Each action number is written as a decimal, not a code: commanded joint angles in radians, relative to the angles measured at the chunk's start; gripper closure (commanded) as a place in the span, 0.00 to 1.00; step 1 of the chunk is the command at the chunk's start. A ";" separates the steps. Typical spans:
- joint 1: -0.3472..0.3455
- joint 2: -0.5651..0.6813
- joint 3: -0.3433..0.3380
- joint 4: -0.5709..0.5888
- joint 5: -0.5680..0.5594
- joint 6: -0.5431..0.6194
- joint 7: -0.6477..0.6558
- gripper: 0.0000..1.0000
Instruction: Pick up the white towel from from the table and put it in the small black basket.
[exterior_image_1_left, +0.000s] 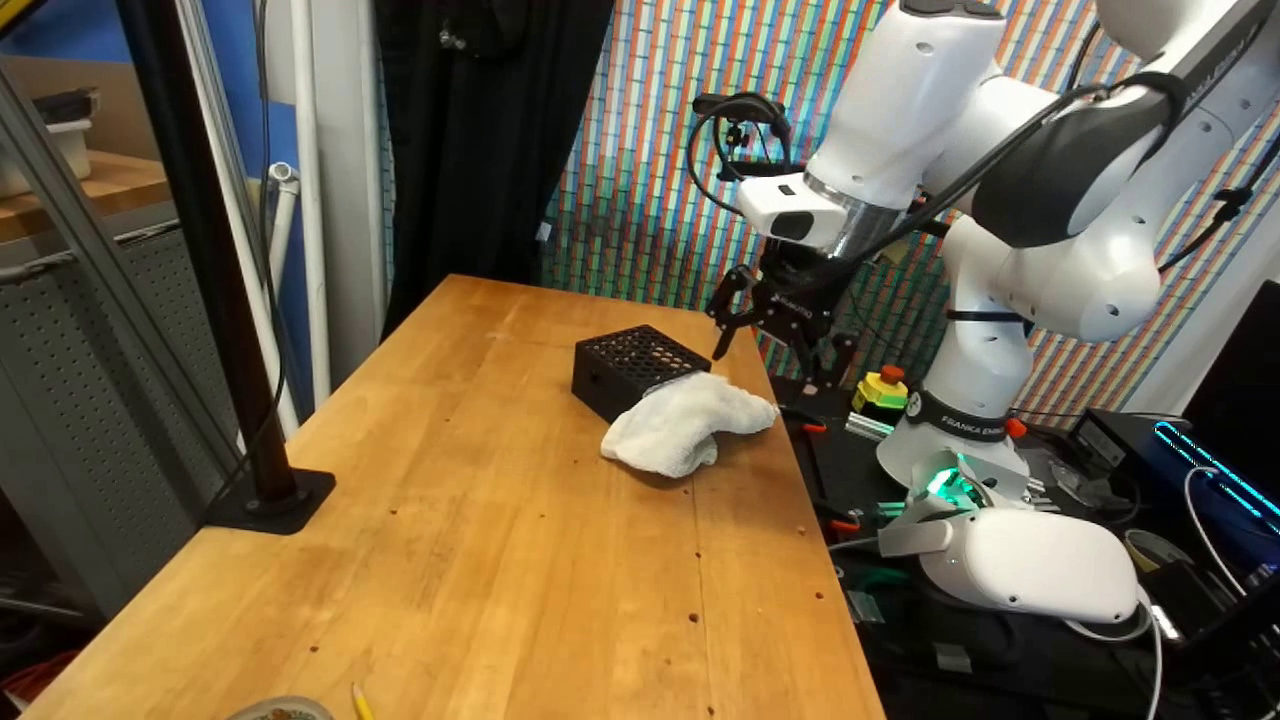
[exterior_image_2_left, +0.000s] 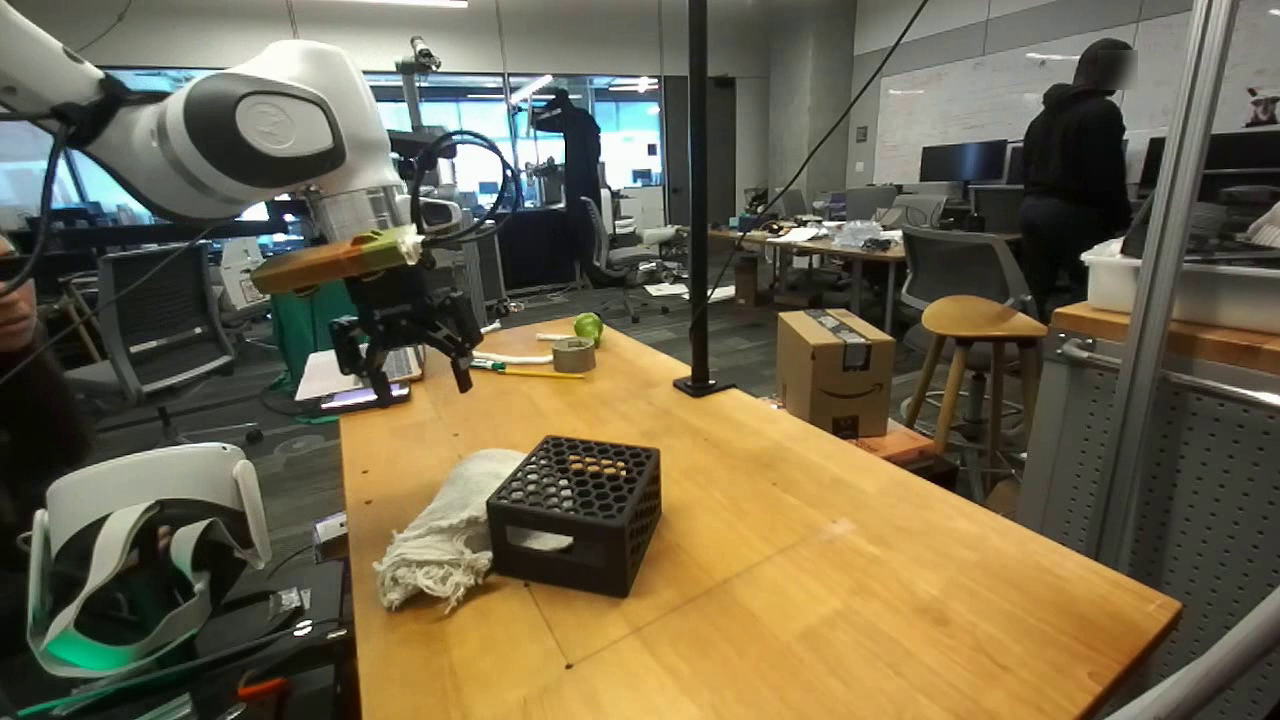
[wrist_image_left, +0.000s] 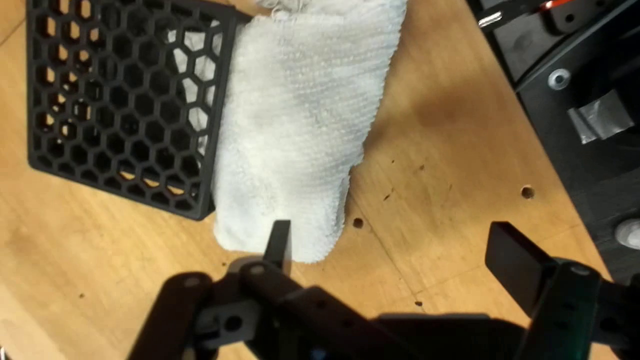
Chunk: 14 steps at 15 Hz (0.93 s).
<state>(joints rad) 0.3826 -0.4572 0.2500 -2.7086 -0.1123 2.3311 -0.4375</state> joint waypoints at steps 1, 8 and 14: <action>-0.048 0.045 0.051 -0.031 -0.153 0.206 0.124 0.00; -0.309 0.173 0.160 0.036 -0.639 0.317 0.481 0.00; -0.359 0.227 0.173 0.038 -0.739 0.270 0.619 0.00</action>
<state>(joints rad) 0.0407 -0.2594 0.4045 -2.6897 -0.8217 2.6188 0.1215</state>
